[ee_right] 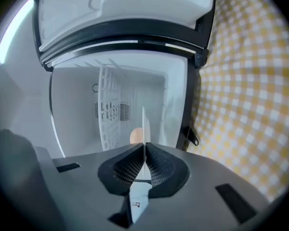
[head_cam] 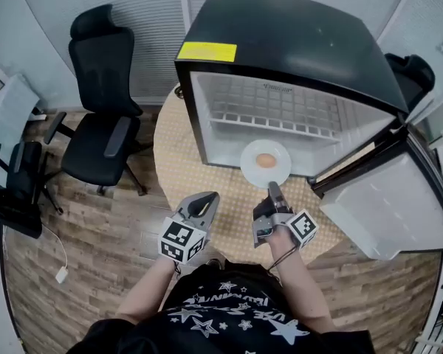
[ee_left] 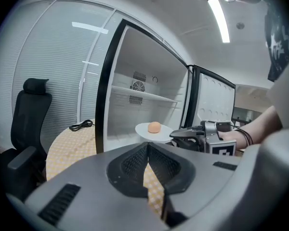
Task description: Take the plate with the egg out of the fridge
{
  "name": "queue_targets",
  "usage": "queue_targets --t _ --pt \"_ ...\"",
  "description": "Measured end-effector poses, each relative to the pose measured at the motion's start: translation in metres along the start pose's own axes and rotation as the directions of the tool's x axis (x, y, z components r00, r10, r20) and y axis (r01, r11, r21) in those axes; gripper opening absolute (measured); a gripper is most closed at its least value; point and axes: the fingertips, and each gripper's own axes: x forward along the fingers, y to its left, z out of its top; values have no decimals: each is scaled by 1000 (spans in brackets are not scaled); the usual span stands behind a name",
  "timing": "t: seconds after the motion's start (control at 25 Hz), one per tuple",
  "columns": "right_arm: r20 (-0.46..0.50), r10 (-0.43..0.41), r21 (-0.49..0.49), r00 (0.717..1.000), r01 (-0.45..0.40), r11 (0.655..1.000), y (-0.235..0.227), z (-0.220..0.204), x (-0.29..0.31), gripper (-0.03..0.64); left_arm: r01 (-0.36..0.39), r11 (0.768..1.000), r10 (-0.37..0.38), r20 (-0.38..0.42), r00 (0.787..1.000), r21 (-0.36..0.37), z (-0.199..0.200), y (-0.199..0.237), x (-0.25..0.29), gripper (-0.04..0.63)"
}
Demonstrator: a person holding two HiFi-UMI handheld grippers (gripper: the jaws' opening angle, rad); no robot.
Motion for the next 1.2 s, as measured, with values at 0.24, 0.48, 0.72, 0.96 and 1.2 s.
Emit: queue_targets --t 0.24,0.48,0.72,0.96,1.2 --pt "55 18 12 998 -19 1000 13 -18 -55 35 50 999 -51 15 999 19 -9 -20 -34 8" --pt "112 7 -7 994 -6 1000 15 -31 -113 35 141 990 -141 1 990 16 -33 -54 -52 8" --pt "146 17 -5 989 -16 1000 17 -33 -153 35 180 983 -179 -9 984 26 -42 -79 -62 8" --pt "146 37 1 989 -37 999 21 -31 -176 35 173 984 -173 1 985 46 -38 -97 -69 8" --pt "100 46 13 994 -47 999 20 -35 -211 35 125 990 -126 16 992 59 -39 -127 -86 8"
